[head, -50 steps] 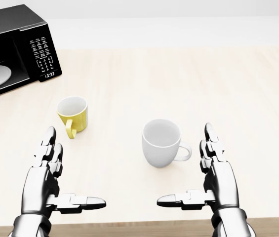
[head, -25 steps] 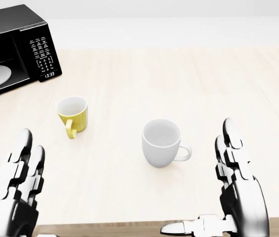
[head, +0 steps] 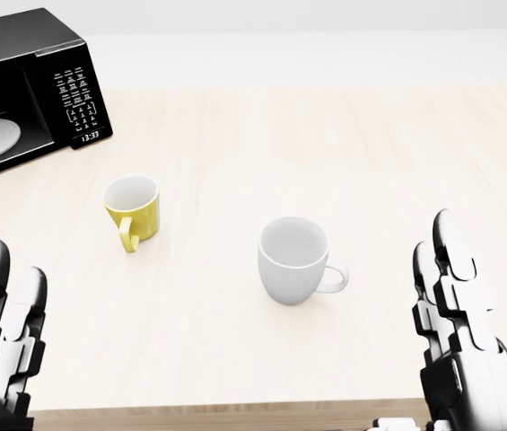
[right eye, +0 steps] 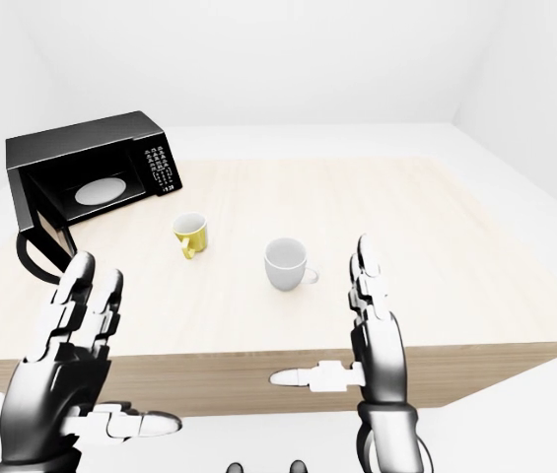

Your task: Close the microwave.

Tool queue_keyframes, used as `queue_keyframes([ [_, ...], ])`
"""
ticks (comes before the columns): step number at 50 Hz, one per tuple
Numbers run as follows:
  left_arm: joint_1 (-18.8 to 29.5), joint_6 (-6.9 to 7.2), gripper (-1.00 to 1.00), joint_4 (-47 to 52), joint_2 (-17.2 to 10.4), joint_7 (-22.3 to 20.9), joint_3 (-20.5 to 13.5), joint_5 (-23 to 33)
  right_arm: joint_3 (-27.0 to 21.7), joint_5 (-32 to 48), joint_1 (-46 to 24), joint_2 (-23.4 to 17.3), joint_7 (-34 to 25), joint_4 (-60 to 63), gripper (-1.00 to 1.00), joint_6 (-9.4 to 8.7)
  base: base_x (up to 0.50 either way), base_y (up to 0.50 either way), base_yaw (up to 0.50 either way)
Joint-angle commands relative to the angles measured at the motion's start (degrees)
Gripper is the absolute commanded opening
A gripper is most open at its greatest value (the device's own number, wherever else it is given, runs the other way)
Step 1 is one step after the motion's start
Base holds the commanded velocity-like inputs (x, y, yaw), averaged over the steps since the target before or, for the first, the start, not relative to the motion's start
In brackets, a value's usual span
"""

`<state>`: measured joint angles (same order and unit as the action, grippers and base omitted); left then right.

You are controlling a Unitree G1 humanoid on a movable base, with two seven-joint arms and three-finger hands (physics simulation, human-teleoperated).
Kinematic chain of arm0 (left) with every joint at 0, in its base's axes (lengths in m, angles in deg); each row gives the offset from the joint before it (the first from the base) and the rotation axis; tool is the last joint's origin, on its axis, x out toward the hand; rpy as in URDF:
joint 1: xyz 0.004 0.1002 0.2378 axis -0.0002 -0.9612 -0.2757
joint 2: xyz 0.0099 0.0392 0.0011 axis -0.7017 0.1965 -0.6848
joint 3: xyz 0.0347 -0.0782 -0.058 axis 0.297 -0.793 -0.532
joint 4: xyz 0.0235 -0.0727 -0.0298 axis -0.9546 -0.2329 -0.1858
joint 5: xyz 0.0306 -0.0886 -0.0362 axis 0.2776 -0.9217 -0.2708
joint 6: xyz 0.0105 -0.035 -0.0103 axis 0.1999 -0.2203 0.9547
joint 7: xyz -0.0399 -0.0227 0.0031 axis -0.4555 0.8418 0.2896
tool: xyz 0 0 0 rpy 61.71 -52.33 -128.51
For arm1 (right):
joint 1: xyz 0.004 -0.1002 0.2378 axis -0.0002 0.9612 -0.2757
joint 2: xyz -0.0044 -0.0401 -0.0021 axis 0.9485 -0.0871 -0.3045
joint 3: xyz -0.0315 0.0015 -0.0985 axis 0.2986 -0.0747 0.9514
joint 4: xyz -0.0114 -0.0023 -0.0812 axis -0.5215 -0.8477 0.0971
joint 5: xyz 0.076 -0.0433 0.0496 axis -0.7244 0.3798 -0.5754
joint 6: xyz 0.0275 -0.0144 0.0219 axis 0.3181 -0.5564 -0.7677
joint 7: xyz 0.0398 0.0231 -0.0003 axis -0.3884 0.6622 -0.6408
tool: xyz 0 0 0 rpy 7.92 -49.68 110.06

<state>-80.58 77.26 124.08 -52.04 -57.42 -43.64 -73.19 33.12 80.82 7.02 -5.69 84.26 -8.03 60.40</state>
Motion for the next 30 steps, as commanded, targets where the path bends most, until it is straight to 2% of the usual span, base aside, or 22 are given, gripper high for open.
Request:
queue_keyframes([
  [1,-1.01,0.02,1.0,1.57,0.0,-0.48,-0.13,-0.92,-0.1,0.88,0.36,0.12,1.11,0.67,1.0,0.47,0.0,0.0,0.0],
  [3,-1.08,0.01,1.0,1.67,0.08,-0.59,-0.11,-0.96,0.1,1.87,0.73,0.09,1.48,0.89,1.0,1.02,0.0,0.0,0.0],
  [5,-1.51,-0.47,1.0,1.85,0.04,-0.84,0.02,-1.38,0.25,4.17,0.73,0.26,2.89,0.86,1.0,1.7,0.0,0.5,0.0],
  [8,-1.81,-0.39,1.0,2.13,-0.08,-1.12,0.01,-1.66,0.67,4.26,1.24,0.13,3.2,1.19,1.0,2.48,0.0,0.5,0.0],
  [25,-1.57,1.03,1.0,2.5,-0.03,-1.87,-0.04,-2.24,0.86,4.09,1.12,-0.13,3.6,0.67,1.0,2.58,0.0,0.5,0.0],
  [26,-1.18,1.43,1.0,2.23,-0.04,-1.8,-0.03,-2.15,0.89,4.24,1.13,-0.15,3.7,0.66,1.0,2.64,0.0,0.5,0.0],
  [30,-1.4,1.43,1.0,2.51,-0.12,-1.8,0.1,-2.17,0.94,4.5,1.05,-0.13,3.94,0.46,1.0,2.68,0.0,0.5,0.0],
])
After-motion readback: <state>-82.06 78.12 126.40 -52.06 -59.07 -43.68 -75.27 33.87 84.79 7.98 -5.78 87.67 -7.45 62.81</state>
